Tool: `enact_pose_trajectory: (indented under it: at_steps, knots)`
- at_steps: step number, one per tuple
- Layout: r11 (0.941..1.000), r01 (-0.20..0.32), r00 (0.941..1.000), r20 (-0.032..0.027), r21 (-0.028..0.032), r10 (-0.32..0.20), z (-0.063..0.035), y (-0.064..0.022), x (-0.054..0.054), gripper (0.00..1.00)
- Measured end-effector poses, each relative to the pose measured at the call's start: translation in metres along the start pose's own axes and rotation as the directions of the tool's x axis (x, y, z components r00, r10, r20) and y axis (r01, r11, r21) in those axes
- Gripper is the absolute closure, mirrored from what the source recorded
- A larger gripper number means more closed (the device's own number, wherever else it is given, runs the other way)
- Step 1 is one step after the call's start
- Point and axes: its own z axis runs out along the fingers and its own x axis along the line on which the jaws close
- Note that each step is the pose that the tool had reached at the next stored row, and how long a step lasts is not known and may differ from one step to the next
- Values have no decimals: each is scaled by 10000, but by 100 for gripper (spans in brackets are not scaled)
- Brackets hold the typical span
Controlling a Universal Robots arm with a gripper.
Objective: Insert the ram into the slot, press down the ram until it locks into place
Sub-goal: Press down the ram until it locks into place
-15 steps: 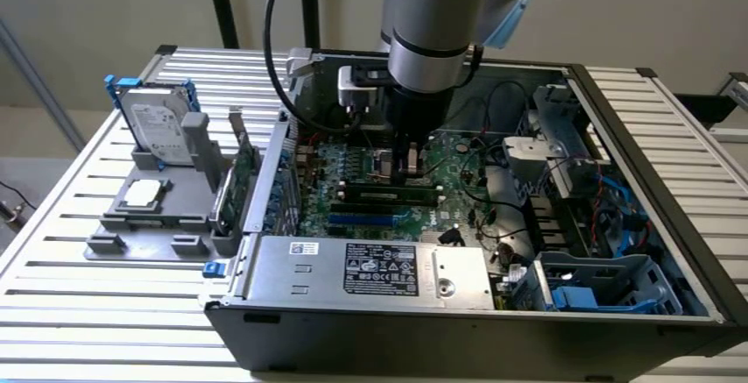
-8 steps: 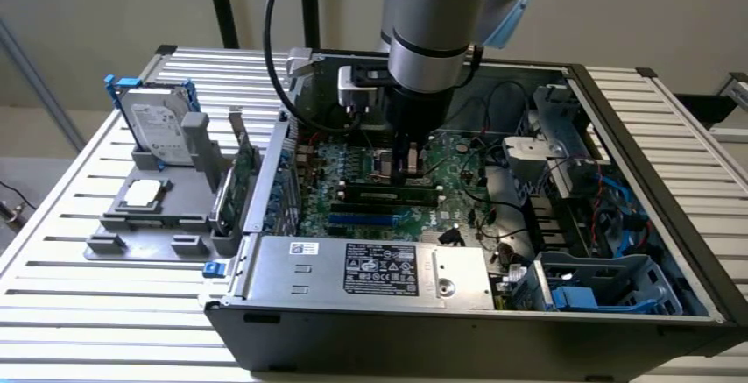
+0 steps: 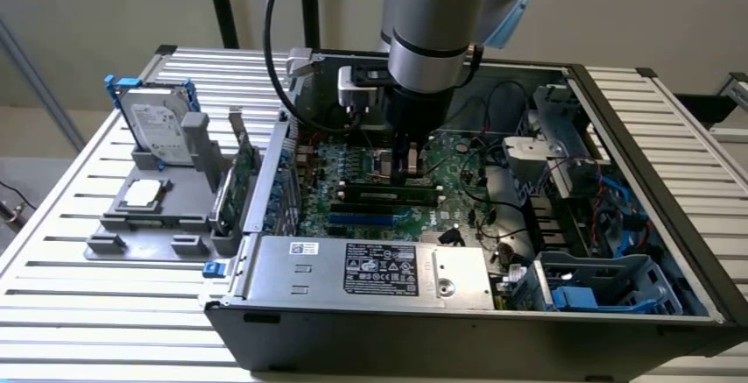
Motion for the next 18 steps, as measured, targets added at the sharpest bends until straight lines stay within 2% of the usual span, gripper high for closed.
enact_pose_trajectory:
  at_steps: [6,15,18]
  knots:
    - [10000,0,10000,20,3,0,82,-3,3,89]
    - [10000,0,10000,9,-4,0,205,-8,7,89]
    - [10000,-1,10000,15,-3,1,216,-8,7,89]
